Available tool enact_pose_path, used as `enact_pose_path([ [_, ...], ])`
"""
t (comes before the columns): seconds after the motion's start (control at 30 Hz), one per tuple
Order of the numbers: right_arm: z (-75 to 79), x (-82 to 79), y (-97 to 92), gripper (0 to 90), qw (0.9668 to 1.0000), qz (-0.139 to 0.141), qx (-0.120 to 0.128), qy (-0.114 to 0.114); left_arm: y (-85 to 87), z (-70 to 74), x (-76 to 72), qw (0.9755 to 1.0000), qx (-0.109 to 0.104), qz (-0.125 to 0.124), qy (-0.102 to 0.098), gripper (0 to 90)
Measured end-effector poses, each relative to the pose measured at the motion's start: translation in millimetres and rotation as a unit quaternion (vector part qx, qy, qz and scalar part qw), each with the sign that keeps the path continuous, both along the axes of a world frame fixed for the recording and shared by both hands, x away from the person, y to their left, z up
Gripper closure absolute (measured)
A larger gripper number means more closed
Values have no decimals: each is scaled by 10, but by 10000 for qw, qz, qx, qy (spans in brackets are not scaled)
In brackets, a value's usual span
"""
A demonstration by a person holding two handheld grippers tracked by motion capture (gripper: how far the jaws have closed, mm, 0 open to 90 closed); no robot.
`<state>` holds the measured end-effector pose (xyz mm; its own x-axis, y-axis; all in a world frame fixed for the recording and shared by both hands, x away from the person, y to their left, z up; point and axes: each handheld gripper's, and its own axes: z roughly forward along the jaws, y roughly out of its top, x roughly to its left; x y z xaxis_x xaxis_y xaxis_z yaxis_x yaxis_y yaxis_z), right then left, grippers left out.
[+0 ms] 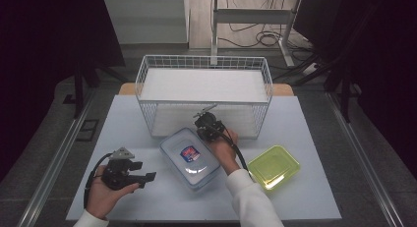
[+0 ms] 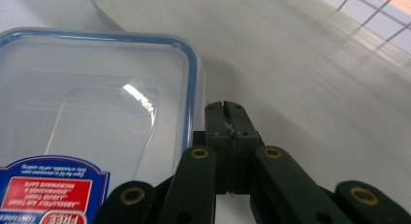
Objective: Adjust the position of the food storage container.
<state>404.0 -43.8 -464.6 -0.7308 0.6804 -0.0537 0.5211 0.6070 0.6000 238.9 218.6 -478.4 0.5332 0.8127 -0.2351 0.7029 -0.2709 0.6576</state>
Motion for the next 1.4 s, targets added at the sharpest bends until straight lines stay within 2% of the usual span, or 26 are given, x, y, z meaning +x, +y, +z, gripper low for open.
enact_pose_path([
  [0.1,-33,8,23,894,10000,10,-19,6,27,-9,12,10000,8,9,17,310],
  [0.17,-37,15,17,894,9999,23,61,81,41,-15,20,10000,-7,46,30,311],
  [0.37,-72,-48,112,895,9993,361,3,133,109,6,44,9999,-53,150,16,313],
  [0.5,-88,-110,202,895,9984,543,67,138,204,42,46,9994,-145,314,-26,314],
  [0.7,-90,-202,359,895,9950,988,42,124,362,73,54,9982,-252,538,-78,317],
  [0.8,-98,-288,476,895,9923,1232,43,144,415,73,61,9978,-273,597,-80,319],
  [0.83,-98,-288,476,895,9923,1232,43,144,415,73,61,9978,-273,597,-80,319],
  [0.9,-110,-377,588,895,9893,1441,85,199,442,77,68,9976,-290,626,-81,320],
  [1.1,-125,-475,714,895,9853,1681,136,271,480,92,65,9973,-309,662,-110,321],
  [1.17,-116,-475,706,895,9856,1662,138,290,492,92,62,9971,-322,677,-115,322],
  [1.23,-70,-478,654,895,9870,1572,246,248,511,91,58,9970,-322,690,-121,322],
  [1.4,203,-582,318,894,9898,1308,558,81,535,79,53,9969,-312,721,-101,321],
])
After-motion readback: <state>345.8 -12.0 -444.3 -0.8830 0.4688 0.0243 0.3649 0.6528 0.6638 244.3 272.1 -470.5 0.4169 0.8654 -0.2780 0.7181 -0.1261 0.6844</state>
